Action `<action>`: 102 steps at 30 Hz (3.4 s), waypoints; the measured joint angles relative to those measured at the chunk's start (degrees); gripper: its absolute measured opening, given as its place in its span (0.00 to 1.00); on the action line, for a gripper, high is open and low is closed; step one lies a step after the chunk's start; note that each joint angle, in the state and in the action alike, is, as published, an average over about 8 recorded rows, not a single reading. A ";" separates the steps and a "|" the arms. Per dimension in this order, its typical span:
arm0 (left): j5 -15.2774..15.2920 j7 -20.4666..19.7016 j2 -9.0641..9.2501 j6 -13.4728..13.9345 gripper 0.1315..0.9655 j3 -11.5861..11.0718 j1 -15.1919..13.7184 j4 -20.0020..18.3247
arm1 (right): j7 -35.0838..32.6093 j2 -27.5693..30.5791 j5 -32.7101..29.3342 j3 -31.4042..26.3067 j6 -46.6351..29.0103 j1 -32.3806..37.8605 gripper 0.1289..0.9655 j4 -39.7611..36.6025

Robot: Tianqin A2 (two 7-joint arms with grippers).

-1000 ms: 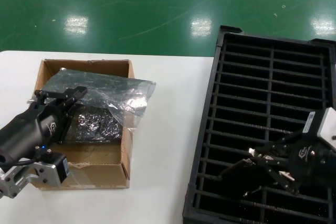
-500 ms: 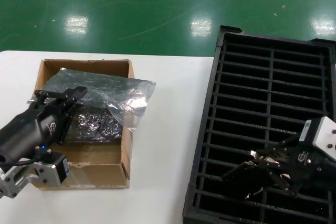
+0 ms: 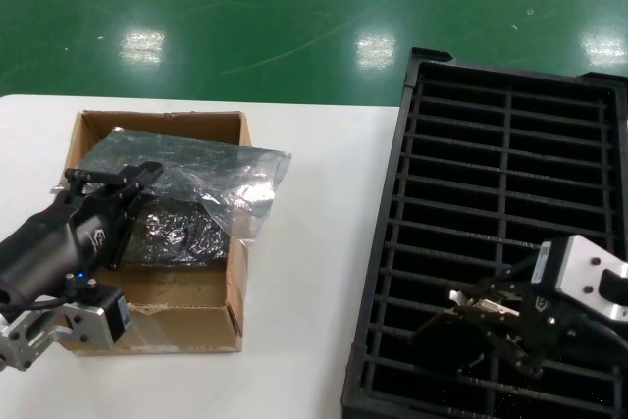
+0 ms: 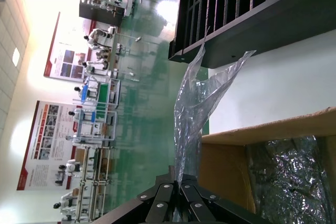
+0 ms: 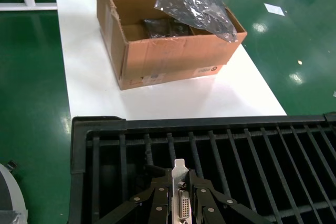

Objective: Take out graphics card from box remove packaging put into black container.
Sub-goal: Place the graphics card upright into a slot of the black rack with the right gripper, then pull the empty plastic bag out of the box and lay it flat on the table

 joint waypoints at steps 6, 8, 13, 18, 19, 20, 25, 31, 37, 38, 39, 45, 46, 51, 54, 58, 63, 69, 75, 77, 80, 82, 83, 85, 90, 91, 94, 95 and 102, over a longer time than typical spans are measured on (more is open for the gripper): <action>0.00 0.00 0.00 0.00 0.01 0.00 0.00 0.00 | -1.13 -1.09 -1.25 -0.95 -0.32 0.27 0.07 0.00; 0.00 0.00 0.00 0.00 0.01 0.00 0.00 0.00 | -1.54 -1.34 -1.58 -1.17 -0.33 0.26 0.07 0.00; 0.00 0.00 0.00 0.00 0.01 0.00 0.00 0.00 | -2.47 -1.68 -1.84 -1.44 -0.28 0.17 0.10 0.00; 0.00 0.00 0.00 0.00 0.01 0.00 0.00 0.00 | -3.28 -1.68 -1.27 -1.36 -0.24 0.10 0.15 0.00; 0.00 0.00 0.00 0.00 0.01 0.00 0.00 0.00 | -3.44 -1.65 -1.07 -1.32 -0.23 0.08 0.15 0.00; 0.00 0.00 0.00 0.00 0.01 0.00 0.00 0.00 | -3.60 -1.61 -0.84 -1.27 -0.20 0.07 0.17 0.00; 0.00 0.00 0.00 0.00 0.01 0.00 0.00 0.00 | -4.48 -1.44 0.46 -1.03 -0.05 0.04 0.26 0.00; 0.00 0.00 0.00 0.00 0.01 0.00 0.00 0.00 | -5.37 -1.33 1.93 -1.02 0.02 -0.12 0.39 0.00; 0.00 0.00 0.00 0.00 0.01 0.00 0.00 0.00 | -5.84 -0.87 3.36 -0.63 0.25 -0.38 0.53 0.00; 0.00 0.00 0.00 0.00 0.01 0.00 0.00 0.00 | -5.86 -0.65 3.69 -0.36 0.46 -0.52 0.53 0.00; 0.00 0.00 0.00 0.00 0.01 0.00 0.00 0.00 | -5.86 -0.38 4.04 0.01 0.75 -0.71 0.53 0.00; 0.00 0.00 0.00 0.00 0.01 0.00 0.00 0.00 | -5.74 2.01 6.78 4.98 6.33 -4.76 0.68 0.00; 0.00 0.00 0.00 0.00 0.01 0.00 0.00 0.00 | -5.83 2.35 6.94 6.21 7.99 -6.05 0.71 0.00; 0.00 0.00 0.00 0.00 0.01 0.00 0.00 0.00 | -6.73 3.09 5.05 12.07 16.58 -13.21 0.80 0.00; 0.03 -0.36 0.14 0.29 0.01 -0.08 -0.08 -0.12 | -7.12 3.03 3.65 13.83 19.25 -15.64 0.86 -0.01; -0.10 -4.65 1.34 3.25 0.01 -0.76 -1.06 -1.33 | -7.25 2.99 3.34 14.21 19.84 -16.17 0.92 -0.05; -1.43 -15.87 4.94 11.65 0.01 -2.70 -4.23 -3.34 | -7.28 2.99 3.37 14.18 19.83 -16.15 0.96 -0.08; -4.45 -30.58 13.13 25.61 0.01 -5.90 -10.35 -1.80 | -7.28 2.99 3.36 14.18 19.83 -16.16 0.99 -0.07; 2.02 -44.15 22.90 37.37 0.01 -7.82 -17.19 2.54 | -7.28 3.00 3.36 14.19 19.84 -16.16 1.00 -0.07; 5.80 -48.51 25.33 39.54 0.01 -7.51 -19.19 4.87 | -7.27 3.00 3.35 14.19 19.83 -16.16 1.00 -0.06; 11.25 -54.58 27.93 41.21 0.01 -6.22 -21.80 8.93 | -7.27 2.99 3.35 14.19 19.83 -16.17 1.00 -0.06; 14.15 -57.78 29.00 41.40 0.01 -5.15 -23.19 11.56 | -7.27 2.99 3.36 14.19 19.83 -16.16 1.00 -0.07; 15.31 -59.00 29.39 41.35 0.01 -4.70 -23.77 12.73 | -7.27 2.99 3.36 14.19 19.83 -16.16 1.00 -0.07; 17.29 -60.94 30.00 41.06 0.02 -3.98 -24.81 14.85 | -7.27 2.99 3.37 14.19 19.84 -16.16 1.00 -0.07; 19.63 -63.45 30.61 39.74 0.04 -3.22 -26.66 18.40 | -7.27 2.99 3.38 14.18 19.84 -16.15 1.00 -0.08; 19.76 -63.71 30.63 39.47 0.04 -3.15 -26.96 18.82 | -7.28 2.99 3.38 14.18 19.84 -16.15 1.00 -0.08; 19.64 -64.15 30.49 38.75 0.08 -3.03 -27.64 19.34 | -7.28 3.00 3.38 14.18 19.84 -16.15 1.00 -0.09; 19.49 -64.19 30.37 38.54 0.09 -3.00 -27.80 19.25 | -7.28 3.00 3.38 14.18 19.84 -16.15 1.00 -0.08; 15.99 -61.26 27.85 35.02 0.19 -4.18 -27.61 13.11 | -7.28 3.00 3.37 14.18 19.84 -16.16 1.00 -0.08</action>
